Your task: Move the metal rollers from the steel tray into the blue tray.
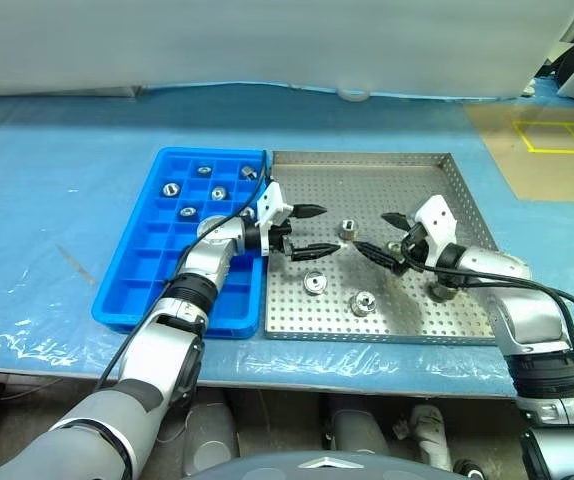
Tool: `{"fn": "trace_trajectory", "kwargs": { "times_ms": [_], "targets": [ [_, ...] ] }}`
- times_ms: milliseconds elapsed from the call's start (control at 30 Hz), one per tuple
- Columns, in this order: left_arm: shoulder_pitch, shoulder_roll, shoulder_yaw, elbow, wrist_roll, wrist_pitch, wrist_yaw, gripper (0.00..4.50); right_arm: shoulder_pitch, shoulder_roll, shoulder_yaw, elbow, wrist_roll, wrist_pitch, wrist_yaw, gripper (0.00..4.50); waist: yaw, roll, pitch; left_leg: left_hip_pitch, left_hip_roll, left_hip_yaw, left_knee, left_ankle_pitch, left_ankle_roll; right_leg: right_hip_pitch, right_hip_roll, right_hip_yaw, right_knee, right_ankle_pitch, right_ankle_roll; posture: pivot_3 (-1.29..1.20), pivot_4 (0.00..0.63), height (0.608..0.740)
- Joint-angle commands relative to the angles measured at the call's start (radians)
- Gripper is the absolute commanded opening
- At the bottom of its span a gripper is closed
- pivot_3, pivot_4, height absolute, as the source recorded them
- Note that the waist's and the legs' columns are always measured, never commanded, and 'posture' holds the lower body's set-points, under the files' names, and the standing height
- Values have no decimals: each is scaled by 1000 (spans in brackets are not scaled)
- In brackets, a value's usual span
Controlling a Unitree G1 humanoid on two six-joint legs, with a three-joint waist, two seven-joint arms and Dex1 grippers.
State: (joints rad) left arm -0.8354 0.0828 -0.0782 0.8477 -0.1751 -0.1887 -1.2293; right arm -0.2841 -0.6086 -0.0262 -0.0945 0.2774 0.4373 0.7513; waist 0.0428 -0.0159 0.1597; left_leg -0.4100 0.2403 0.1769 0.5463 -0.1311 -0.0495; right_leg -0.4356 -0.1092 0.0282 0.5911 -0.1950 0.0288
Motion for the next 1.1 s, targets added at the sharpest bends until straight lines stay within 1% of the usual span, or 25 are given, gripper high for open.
{"fn": "trace_trajectory", "kwargs": {
  "times_ms": [33, 267, 333, 400, 600, 700, 767, 833, 1000, 1033, 1100],
  "targets": [
    [-8, -1, -15, -18, 1, -1, -19, 4477, 18, -15, -20, -65, 11, -4, 5, 4500, 0, 0, 0, 0, 0, 0, 0, 0, 0, 0, 0, 0, 0, 0, 0, -233, 150, 740],
    [-7, -1, -47, -10, 21, -3, -35, 4477, 51, -20, -14, -88, -2, 3, -5, 4500, 0, 1, 0, 2, 0, 0, 0, 0, 0, 2, 0, 0, 0, 0, 0, -251, 150, 740],
    [-26, -2, -50, 19, 43, 14, 14, 4477, 60, -28, 1, -85, -24, -3, -8, 4500, -1, 1, 0, 2, 0, 0, 0, 0, 0, 2, 0, 0, 0, 0, 0, -253, 150, 740],
    [-35, -5, -49, 29, 46, 25, 22, 4477, 66, -27, 8, -85, -32, -6, -8, 4500, -4, 1, 0, 2, 0, 0, 0, 0, 0, 2, 0, 0, 0, 0, 0, -254, 150, 740],
    [-28, 6, -76, -3, 46, 50, -60, 4477, 65, -24, 9, -81, -44, -8, -8, 4500, -3, 1, 0, 2, 0, 0, 0, 0, 0, 2, 0, 0, -1, 0, 0, -255, 150, 740],
    [-21, 25, -119, -21, 72, 86, -101, 4477, 64, -22, 13, -78, -53, -11, -10, 4500, -3, 1, 0, 2, 0, 0, 0, 0, 0, 2, 0, 0, -1, 0, 0, -257, 150, 740],
    [-11, 37, -158, -36, 97, 113, -126, 4477, 67, -22, 26, -72, -70, -15, -12, 4500, -4, 1, -1, 2, 0, 0, 0, 0, 0, 2, 0, 0, -1, 0, 0, -261, 150, 740],
    [-8, 53, -220, -34, 157, 126, -133, 4477, 72, -19, 35, -76, -77, -15, -13, 4500, -4, 2, -1, 3, 0, 0, 0, 0, 0, 3, 0, 0, -1, 0, 0, -265, 150, 740],
    [-23, 63, -305, 22, 271, 107, -77, 4477, 86, -20, 29, -90, -79, -12, -23, 4500, -5, 8, -5, 6, 0, 0, -1, 0, 0, 6, 0, 1, -1, 0, 0, -282, 150, 740],
    [-27, 68, -332, 44, 308, 90, -59, 4477, 89, -22, 26, -93, -78, -11, -24, 4500, -5, 10, -6, 7, 0, 0, -1, 0, 0, 7, 0, 1, -1, 0, 0, -282, 150, 740],
    [-32, 69, -357, 74, 339, 63, -49, 4477, 94, -24, 22, -99, -76, -8, -27, 4500, -7, 13, -8, 9, 0, 0, 0, 0, 0, 9, 0, 1, -1, 0, 1, -289, 150, 740]
  ]
}}
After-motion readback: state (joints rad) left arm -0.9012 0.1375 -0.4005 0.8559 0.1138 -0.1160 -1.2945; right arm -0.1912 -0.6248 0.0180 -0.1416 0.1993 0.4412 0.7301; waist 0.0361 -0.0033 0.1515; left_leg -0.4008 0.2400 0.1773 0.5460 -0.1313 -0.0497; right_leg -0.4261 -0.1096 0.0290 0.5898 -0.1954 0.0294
